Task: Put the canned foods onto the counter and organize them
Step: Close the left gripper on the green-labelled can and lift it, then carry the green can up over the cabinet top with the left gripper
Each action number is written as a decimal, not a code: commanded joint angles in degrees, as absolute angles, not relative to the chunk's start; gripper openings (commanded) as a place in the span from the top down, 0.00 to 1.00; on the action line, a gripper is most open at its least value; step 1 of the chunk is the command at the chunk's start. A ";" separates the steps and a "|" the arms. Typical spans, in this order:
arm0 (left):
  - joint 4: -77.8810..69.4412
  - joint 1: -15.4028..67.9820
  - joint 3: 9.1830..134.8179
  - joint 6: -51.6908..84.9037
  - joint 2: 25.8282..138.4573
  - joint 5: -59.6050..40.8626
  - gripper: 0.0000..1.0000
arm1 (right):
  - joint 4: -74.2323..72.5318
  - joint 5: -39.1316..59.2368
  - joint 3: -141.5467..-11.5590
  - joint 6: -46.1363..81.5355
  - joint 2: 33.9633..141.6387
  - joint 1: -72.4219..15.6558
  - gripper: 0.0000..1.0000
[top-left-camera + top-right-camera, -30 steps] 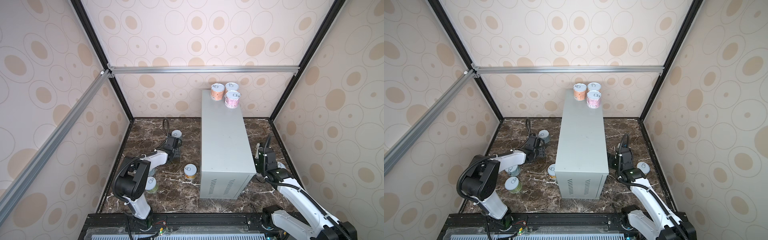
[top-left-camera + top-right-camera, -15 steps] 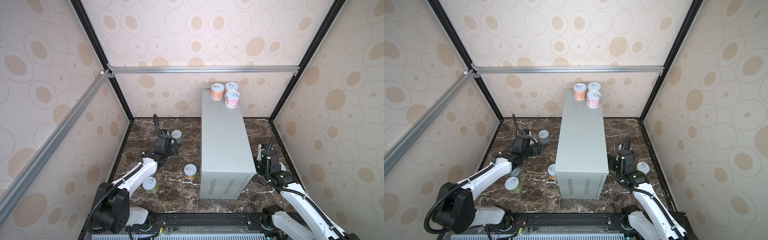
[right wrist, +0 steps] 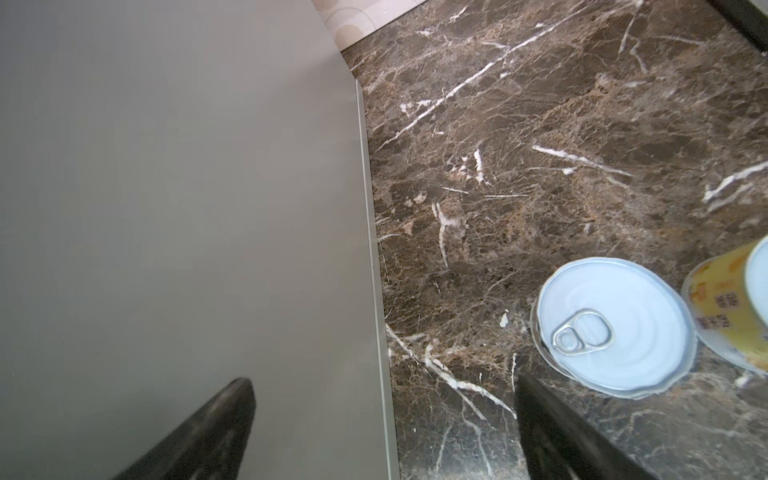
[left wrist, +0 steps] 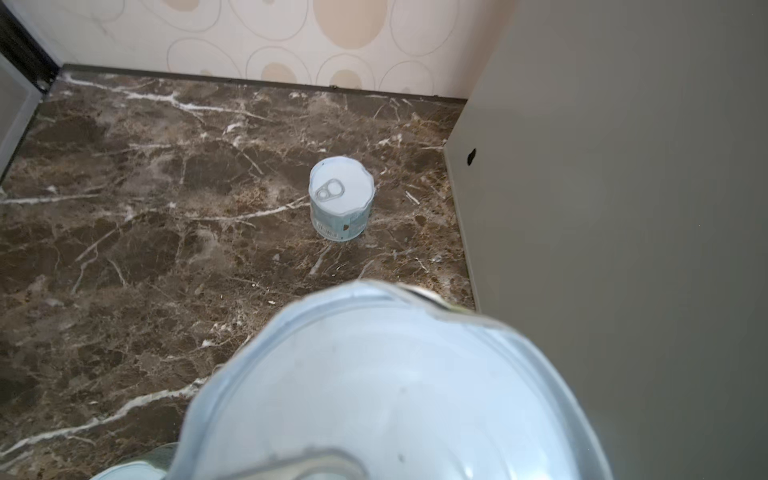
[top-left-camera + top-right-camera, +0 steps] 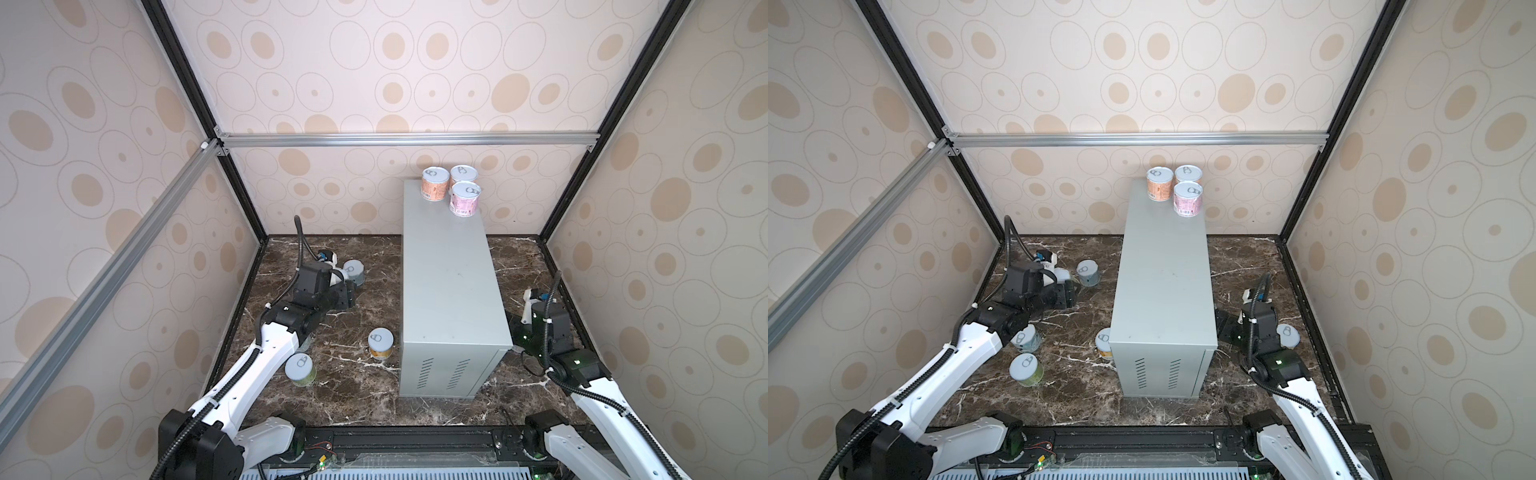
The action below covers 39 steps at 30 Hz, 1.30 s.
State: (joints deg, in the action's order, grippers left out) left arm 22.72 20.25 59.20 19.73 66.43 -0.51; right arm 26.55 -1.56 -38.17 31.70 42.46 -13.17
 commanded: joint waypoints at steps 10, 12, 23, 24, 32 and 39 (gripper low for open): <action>29.05 23.73 82.57 12.48 72.96 -3.66 0.36 | 30.10 -3.07 -44.85 29.53 42.03 -13.36 0.00; 30.43 25.23 85.88 11.72 75.08 -2.81 0.36 | 30.23 -3.08 -45.31 29.19 42.16 -13.36 0.00; 37.00 35.04 104.33 8.72 85.80 0.87 0.37 | 30.75 -2.51 -45.88 28.44 42.24 -13.36 0.00; 37.85 35.95 106.16 8.45 86.77 1.41 0.37 | 30.60 -2.47 -45.94 28.41 42.32 -13.36 0.00; 40.97 39.32 115.07 7.59 91.17 2.52 0.38 | 30.58 -2.01 -45.83 28.16 42.36 -13.36 0.01; 44.47 41.59 121.20 6.64 95.88 2.87 0.38 | 30.32 -1.49 -45.71 28.12 42.41 -13.36 0.00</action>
